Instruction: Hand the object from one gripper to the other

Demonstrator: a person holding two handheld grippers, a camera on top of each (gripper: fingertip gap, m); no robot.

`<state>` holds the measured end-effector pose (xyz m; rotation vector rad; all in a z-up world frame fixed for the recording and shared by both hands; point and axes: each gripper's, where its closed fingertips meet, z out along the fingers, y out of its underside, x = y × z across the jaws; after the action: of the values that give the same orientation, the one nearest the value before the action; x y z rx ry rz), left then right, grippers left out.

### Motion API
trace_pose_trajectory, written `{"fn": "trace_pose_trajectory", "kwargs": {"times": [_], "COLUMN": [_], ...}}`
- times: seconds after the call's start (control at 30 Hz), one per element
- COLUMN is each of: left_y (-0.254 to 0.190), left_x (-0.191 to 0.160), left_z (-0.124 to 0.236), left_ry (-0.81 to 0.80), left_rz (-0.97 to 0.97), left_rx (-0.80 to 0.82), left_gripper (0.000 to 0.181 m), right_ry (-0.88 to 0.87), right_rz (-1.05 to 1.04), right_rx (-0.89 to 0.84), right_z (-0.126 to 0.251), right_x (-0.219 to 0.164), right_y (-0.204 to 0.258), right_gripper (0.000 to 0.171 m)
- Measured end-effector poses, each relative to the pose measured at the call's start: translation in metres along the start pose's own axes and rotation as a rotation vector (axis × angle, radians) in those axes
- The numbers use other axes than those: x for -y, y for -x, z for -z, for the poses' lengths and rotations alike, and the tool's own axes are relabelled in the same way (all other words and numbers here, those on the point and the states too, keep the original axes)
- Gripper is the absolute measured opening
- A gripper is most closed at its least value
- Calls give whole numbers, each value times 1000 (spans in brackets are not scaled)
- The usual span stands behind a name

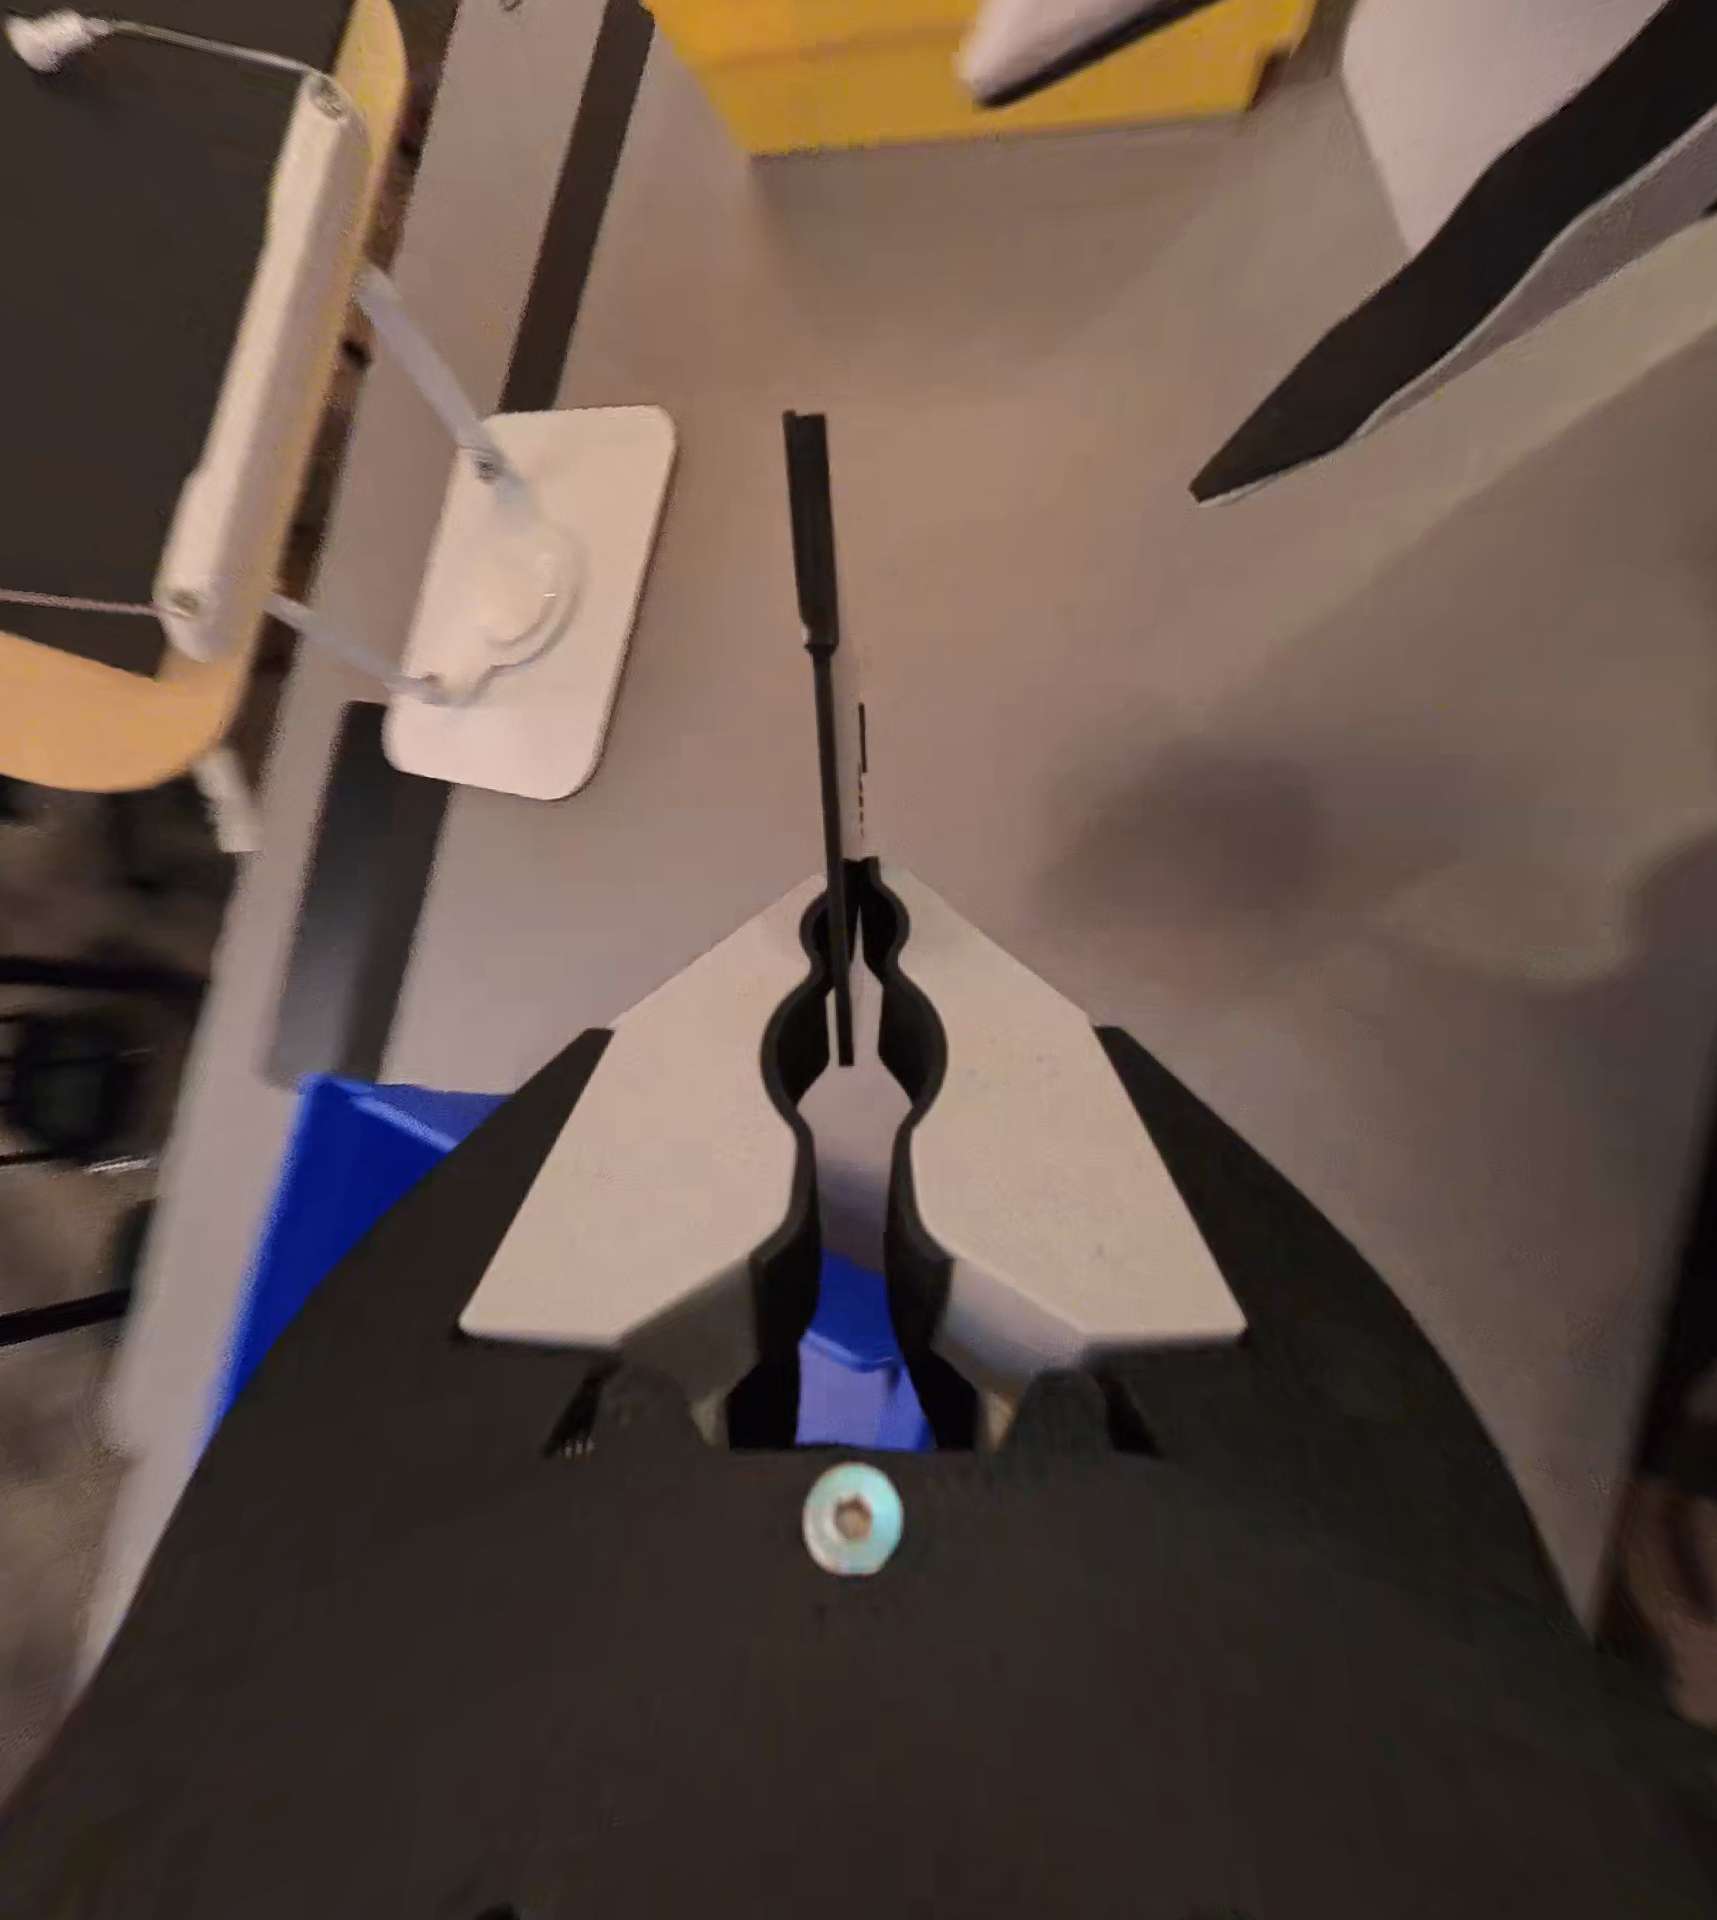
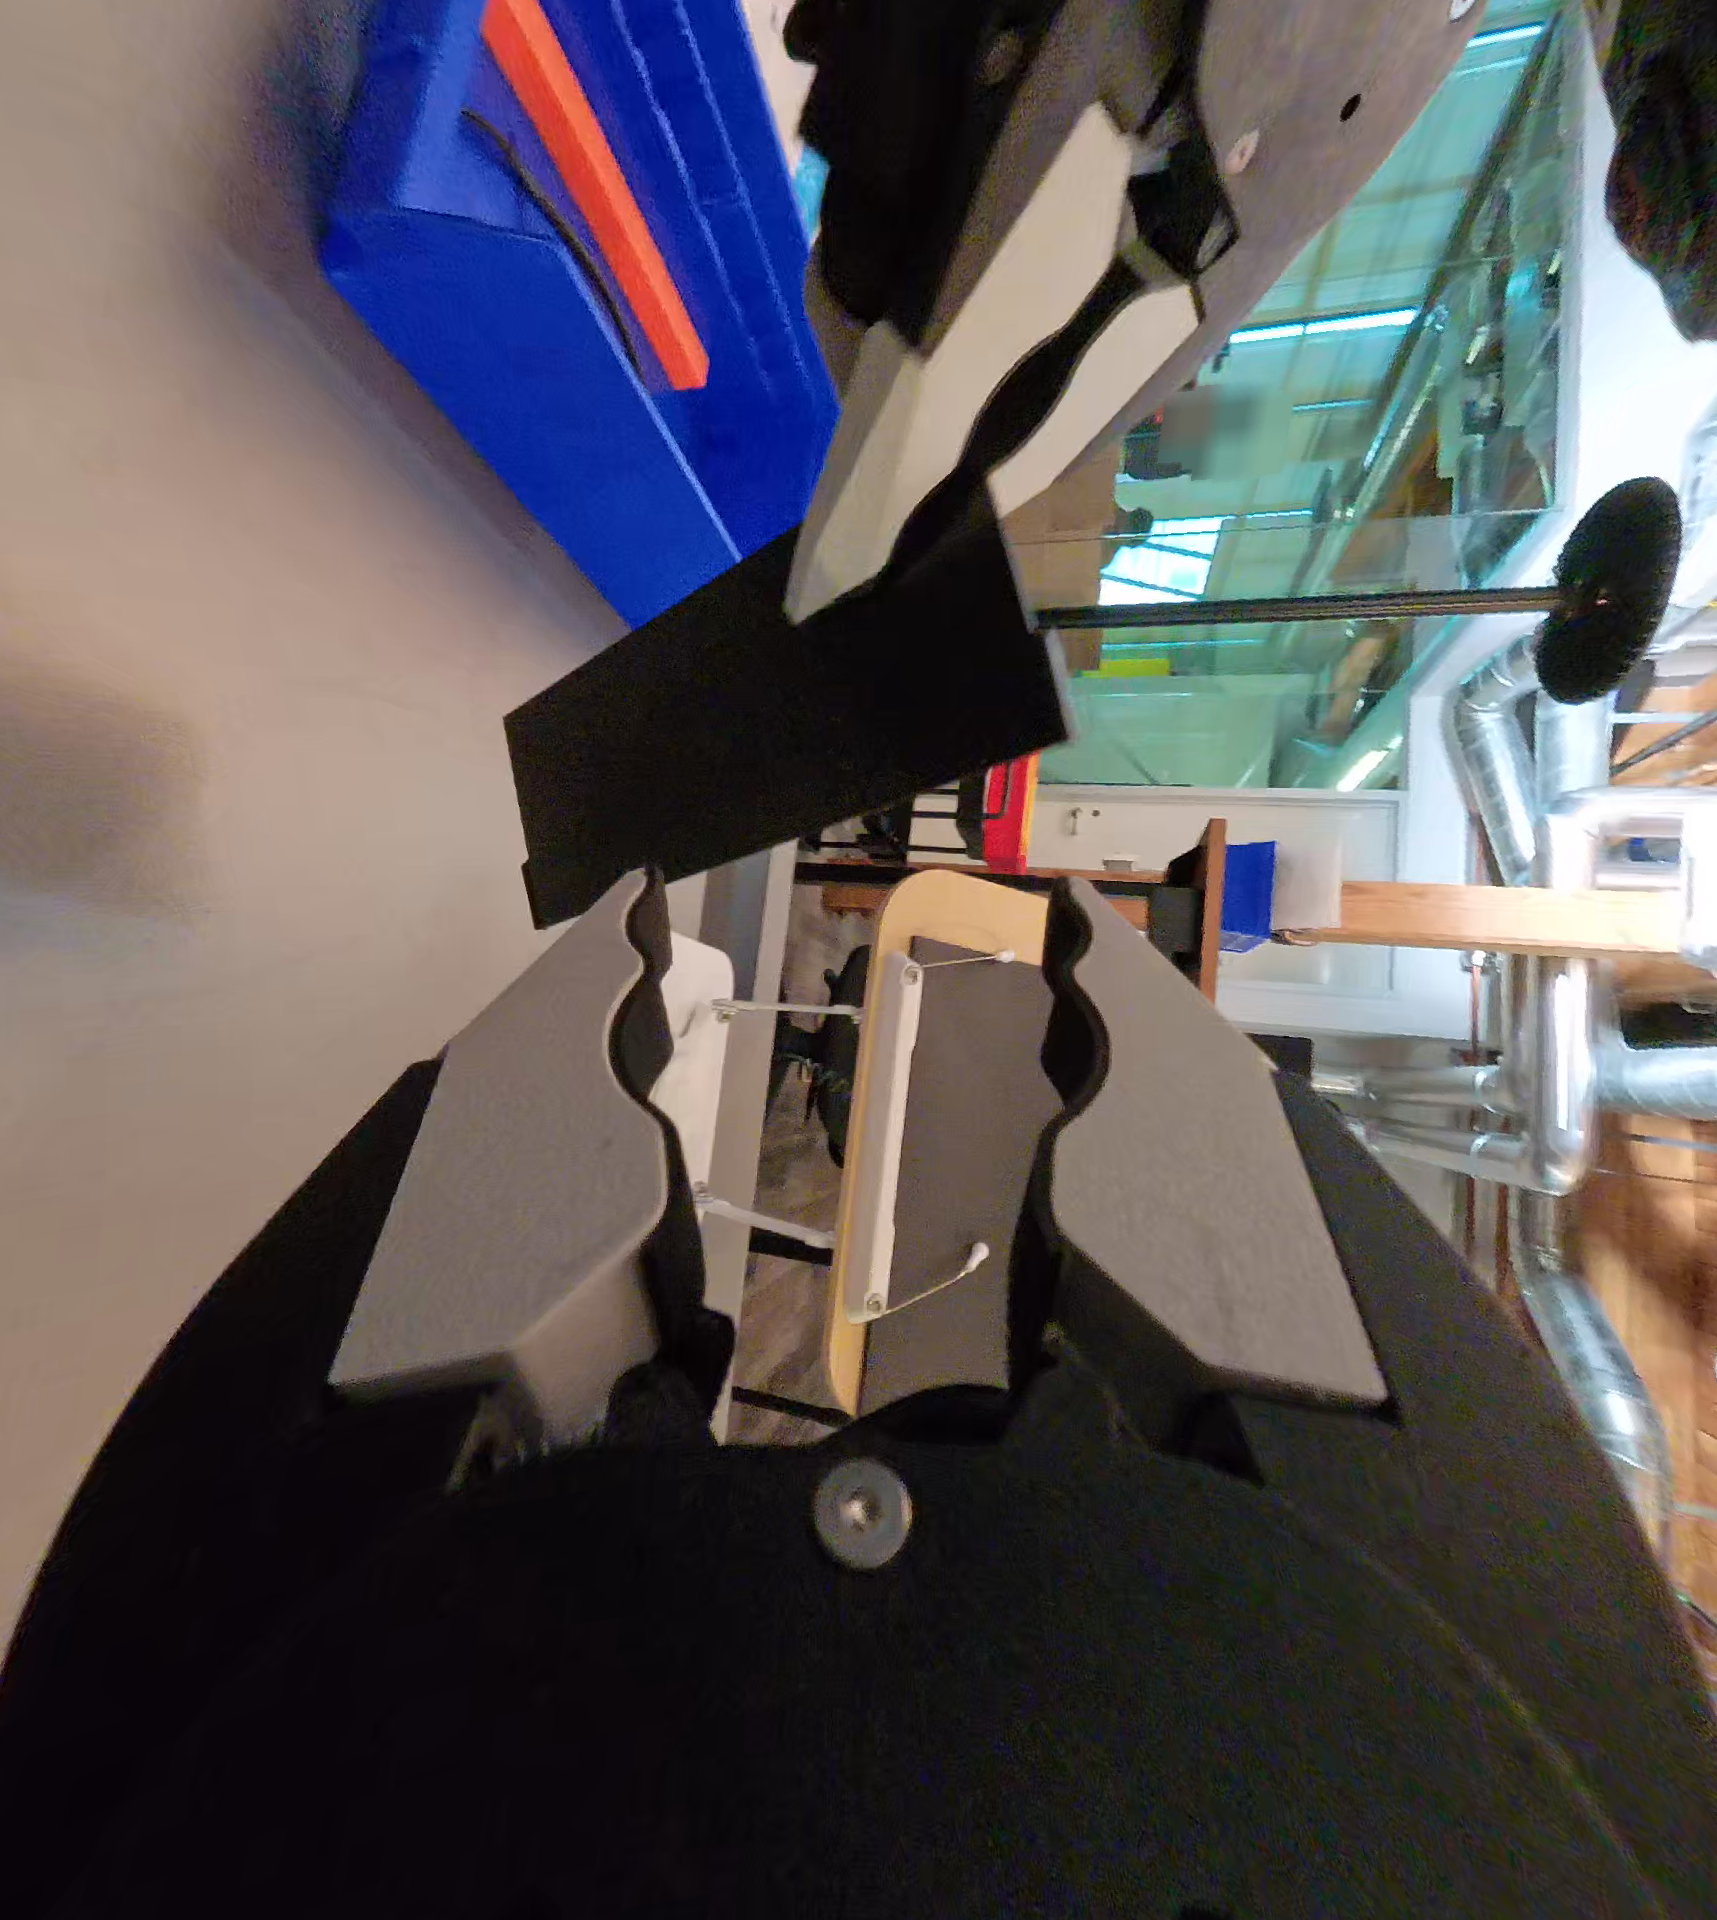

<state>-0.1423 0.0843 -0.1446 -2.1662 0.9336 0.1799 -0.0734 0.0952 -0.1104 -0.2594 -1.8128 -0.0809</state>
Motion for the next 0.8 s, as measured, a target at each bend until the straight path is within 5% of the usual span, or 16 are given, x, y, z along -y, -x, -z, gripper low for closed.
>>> {"fn": "trace_pose_trajectory", "kwargs": {"times": [0.2,0.43,0.67,0.8], "left_y": [-11,-12,-9,-18], "left_x": [6,13,19,24], "left_z": [-20,-22,-22,-13], "left_ry": [154,169,158,58], "left_rz": [-298,-426,-485,-312], "left_rx": [184,289,345,192], "left_gripper": [0,0,7,25], "right_ry": [-1,28,22,48], "right_rz": [-6,-29,-61,-15], "right_rx": [-3,56,58,-16], "right_z": [-19,-28,-27,-23], "right_x": [10,4,2,-7], "right_y": [-1,18,23,17], "right_gripper": [57,9,0,0]}}
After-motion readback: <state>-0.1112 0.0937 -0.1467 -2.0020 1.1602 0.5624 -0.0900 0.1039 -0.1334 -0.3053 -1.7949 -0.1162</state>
